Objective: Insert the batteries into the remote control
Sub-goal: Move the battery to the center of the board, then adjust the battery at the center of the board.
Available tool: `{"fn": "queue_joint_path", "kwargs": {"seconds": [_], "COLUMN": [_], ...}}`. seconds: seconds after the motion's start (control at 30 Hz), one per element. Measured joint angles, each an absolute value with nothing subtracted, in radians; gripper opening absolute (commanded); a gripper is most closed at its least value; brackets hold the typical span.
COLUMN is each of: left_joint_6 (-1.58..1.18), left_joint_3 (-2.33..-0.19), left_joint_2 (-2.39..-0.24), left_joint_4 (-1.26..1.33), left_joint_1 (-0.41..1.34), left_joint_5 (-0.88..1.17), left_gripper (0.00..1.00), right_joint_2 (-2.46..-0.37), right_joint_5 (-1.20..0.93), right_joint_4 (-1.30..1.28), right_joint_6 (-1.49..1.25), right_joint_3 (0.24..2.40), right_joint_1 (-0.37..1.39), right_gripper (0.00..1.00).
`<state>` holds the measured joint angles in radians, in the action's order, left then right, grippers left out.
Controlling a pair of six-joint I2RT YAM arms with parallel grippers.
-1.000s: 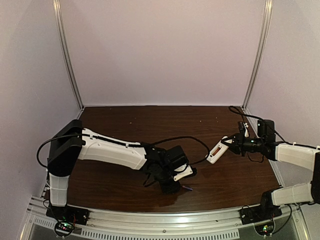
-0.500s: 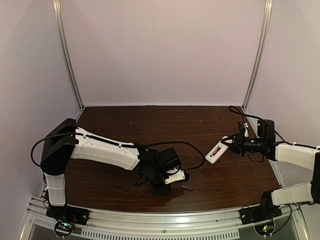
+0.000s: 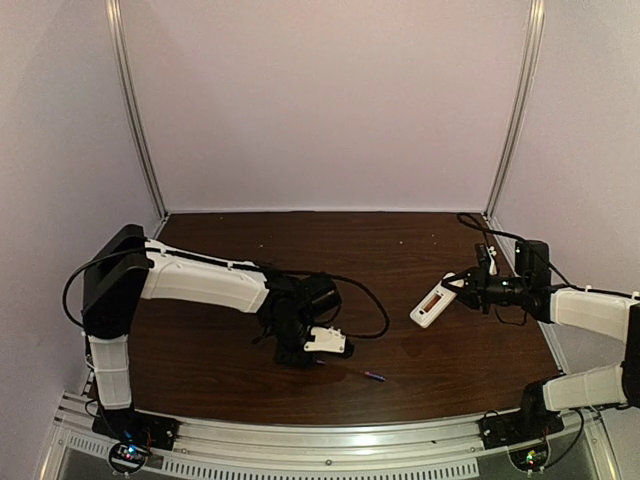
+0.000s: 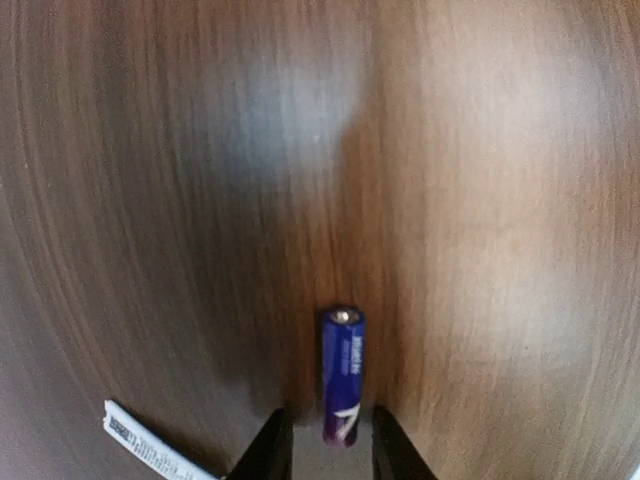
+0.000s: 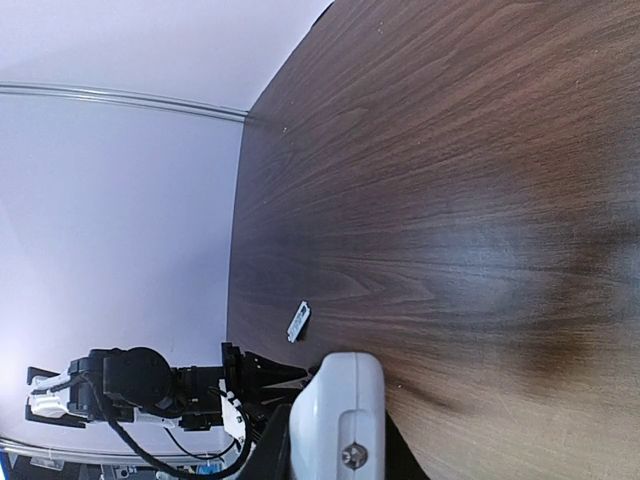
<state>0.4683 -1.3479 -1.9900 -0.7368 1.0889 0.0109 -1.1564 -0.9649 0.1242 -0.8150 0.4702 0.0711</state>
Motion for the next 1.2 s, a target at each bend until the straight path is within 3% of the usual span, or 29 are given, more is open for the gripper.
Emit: {"fn": "queue_joint_path", "kwargs": {"seconds": [0.33,0.6,0.77,1.2], "left_joint_6": [0.448,0.17,-0.14,-0.724], "left_joint_3": [-1.352,-1.235,-1.159,-0.756], "left_joint_2": [-1.918,-1.531,-1.406,-1.391], "left_joint_4": [-0.768,-0.562,-0.461,-0.134], "left_joint_1": [1.082,1.068,1.048,1.095], "left_joint_5": [-0.062,-0.239,-0.228,0.112], "left_gripper": [0.56,0.97,0.98,0.97], "right_joint_2": [-1.157,-1.157,-1.156,-1.169], "right_joint_5": [-0.966,-0.968,-0.966,-0.915], "right_joint_4": [0.125,0.127,0.12,0.133], "right_joint_6": [-0.816,-0.815,-0.807,-0.805], "right_joint_3": [0.47,0.47,0.471,0.495], "right_joint_1": [0.071,0.071,0.071,0.133], "right_gripper": [0.0,0.0,0.0,0.0]}}
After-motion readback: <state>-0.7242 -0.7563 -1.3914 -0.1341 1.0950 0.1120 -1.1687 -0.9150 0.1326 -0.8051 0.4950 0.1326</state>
